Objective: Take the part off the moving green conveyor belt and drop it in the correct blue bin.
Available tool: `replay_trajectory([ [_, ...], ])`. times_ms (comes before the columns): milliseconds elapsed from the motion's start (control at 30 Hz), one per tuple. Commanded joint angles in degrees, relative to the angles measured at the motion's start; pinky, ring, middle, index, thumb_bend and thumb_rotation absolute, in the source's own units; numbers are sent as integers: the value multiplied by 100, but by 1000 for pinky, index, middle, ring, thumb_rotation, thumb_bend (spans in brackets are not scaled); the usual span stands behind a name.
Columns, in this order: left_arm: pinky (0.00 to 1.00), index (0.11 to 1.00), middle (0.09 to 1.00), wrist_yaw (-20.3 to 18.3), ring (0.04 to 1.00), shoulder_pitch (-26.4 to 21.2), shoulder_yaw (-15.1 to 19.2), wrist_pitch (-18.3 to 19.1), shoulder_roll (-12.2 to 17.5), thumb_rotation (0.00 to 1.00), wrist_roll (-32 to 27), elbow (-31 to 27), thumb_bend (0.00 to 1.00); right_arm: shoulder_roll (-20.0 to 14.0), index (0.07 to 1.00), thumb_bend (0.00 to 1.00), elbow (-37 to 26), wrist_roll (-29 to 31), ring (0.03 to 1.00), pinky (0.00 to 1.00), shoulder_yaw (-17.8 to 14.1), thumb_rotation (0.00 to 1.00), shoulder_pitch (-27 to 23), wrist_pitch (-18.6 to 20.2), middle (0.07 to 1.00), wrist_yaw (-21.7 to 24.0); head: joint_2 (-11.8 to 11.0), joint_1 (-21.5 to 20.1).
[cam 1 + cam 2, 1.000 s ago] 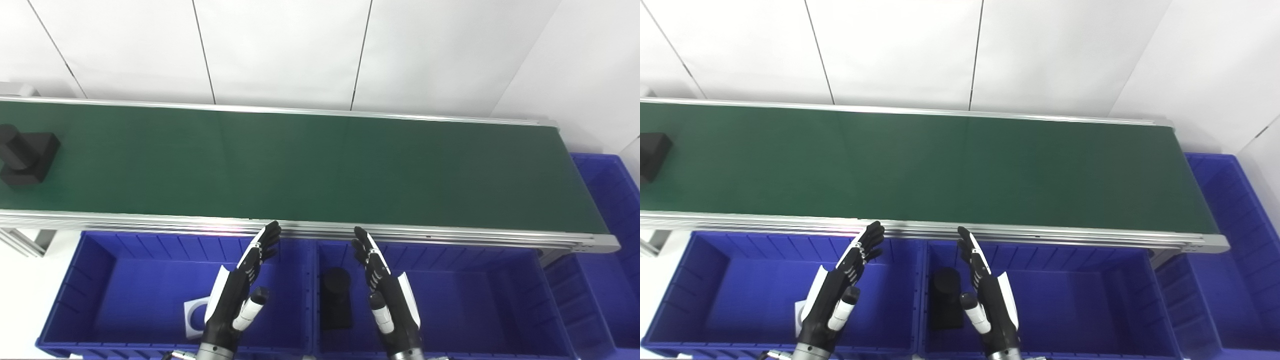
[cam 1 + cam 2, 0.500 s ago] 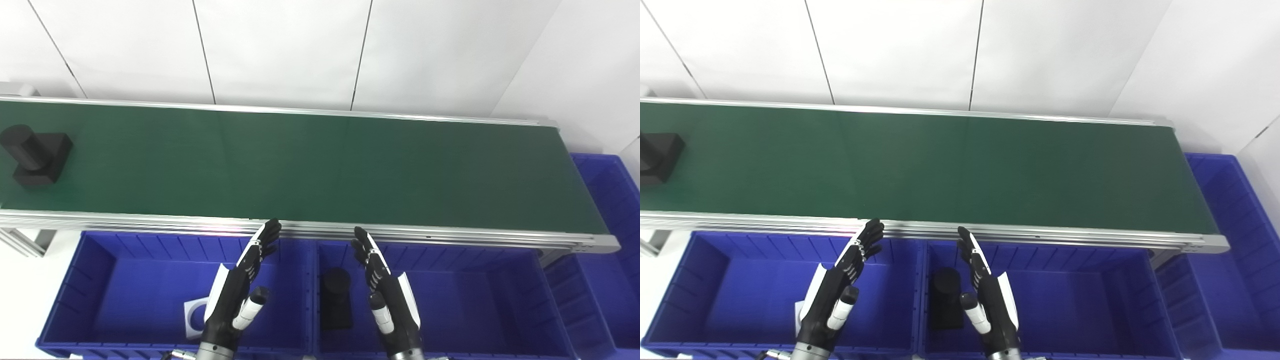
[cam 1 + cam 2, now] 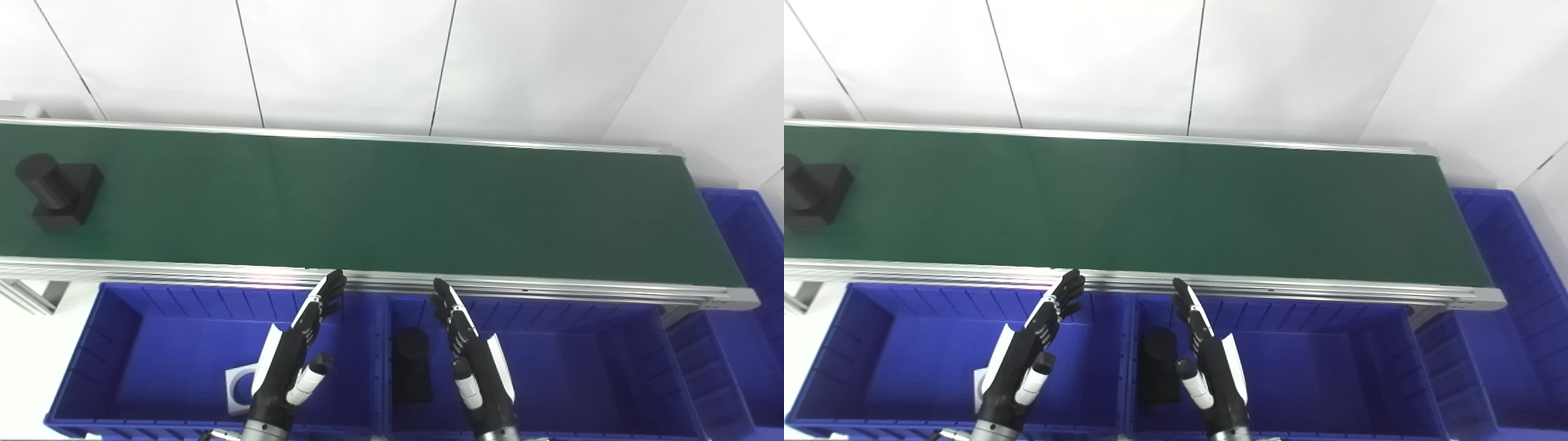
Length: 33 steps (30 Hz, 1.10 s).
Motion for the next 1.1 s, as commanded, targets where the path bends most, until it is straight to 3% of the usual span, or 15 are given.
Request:
replay_trajectory([
  [0,872,914,914,106,909,-35,-81,-253,15,1000,-15,-33,765,25,968,909,-27,58,960,959,24,998,-28,-359,977,-34,-102,44],
  [100,860,907,909,214,905,-83,-172,-254,46,1000,-41,90,747,-43,966,893,99,49,955,954,52,1000,-54,-363,977,-95,-410,88],
  [400,840,896,898,562,895,-266,-443,-255,209,1000,-103,452,744,-154,956,873,423,149,946,944,163,997,-176,-364,973,-232,-891,95],
  [733,805,881,886,884,880,-391,-647,-255,335,1000,-62,656,785,-245,947,876,591,152,945,934,292,981,-263,-364,978,-416,-1104,94],
  [1067,812,882,886,1084,885,-455,-825,-255,409,1000,-46,738,822,-302,951,884,648,141,952,927,348,973,-298,-364,982,-496,-1159,169],
])
